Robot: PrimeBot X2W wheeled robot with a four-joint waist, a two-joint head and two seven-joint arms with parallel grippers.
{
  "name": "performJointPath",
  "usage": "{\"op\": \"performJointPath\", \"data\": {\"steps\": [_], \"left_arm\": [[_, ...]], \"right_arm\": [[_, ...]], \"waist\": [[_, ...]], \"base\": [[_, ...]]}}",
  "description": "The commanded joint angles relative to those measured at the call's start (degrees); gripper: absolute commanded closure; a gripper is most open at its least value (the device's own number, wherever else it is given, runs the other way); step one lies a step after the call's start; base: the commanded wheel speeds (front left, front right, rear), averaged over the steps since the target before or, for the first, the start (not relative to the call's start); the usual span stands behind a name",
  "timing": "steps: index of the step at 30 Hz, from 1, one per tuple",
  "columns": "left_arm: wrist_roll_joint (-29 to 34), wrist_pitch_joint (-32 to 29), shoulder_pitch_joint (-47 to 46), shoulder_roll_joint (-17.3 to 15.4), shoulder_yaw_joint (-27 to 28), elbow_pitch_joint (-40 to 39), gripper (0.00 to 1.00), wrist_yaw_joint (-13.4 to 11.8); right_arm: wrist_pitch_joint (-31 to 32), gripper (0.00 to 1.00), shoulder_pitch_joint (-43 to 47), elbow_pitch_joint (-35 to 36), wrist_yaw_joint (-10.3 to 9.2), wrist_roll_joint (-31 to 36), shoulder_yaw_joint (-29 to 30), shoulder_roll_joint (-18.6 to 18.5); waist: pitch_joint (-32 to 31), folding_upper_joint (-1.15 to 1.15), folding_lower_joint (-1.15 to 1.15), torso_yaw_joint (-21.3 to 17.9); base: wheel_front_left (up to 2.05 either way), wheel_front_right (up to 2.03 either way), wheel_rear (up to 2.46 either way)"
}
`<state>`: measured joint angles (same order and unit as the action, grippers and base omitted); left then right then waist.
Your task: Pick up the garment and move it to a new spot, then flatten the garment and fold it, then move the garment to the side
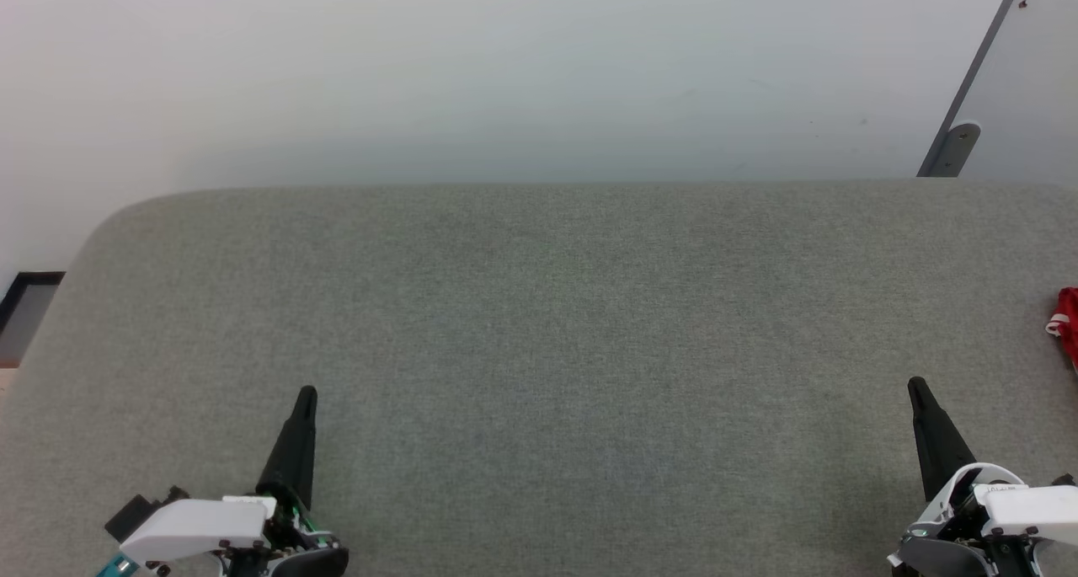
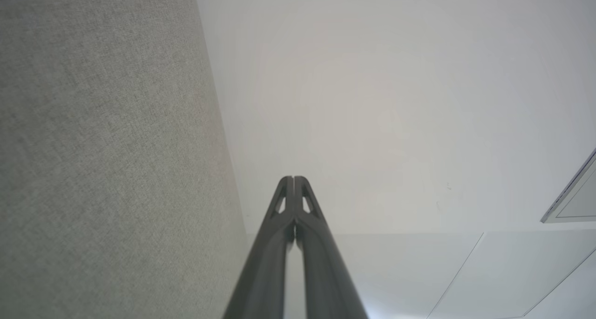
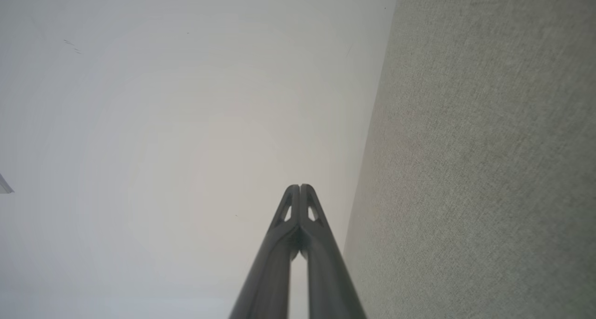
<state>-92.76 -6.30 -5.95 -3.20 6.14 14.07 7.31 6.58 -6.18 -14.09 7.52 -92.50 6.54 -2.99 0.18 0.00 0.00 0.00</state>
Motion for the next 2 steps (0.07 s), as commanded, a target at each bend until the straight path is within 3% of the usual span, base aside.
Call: {"op": "performJointPath", "data": {"steps": [1, 2], "left_arm": [[0.2, -0.1, -0.6, 0.1, 0.2, 0.1, 1.00, 0.3], [0.2, -0.1, -0.6, 0.1, 0.2, 0.1, 1.00, 0.3]], "right_arm": [[0.1, 1.00, -0.2, 0.0, -0.06, 0.2, 0.0, 0.3], [0.1, 1.00, -0.2, 0.0, -0.06, 0.2, 0.0, 0.3]], "waist": [[0.0, 0.00, 0.00, 0.0], [0.0, 0.00, 0.00, 0.0]], "base": [[0.00, 0.00, 0.00], [0.00, 0.00, 0.00]]}}
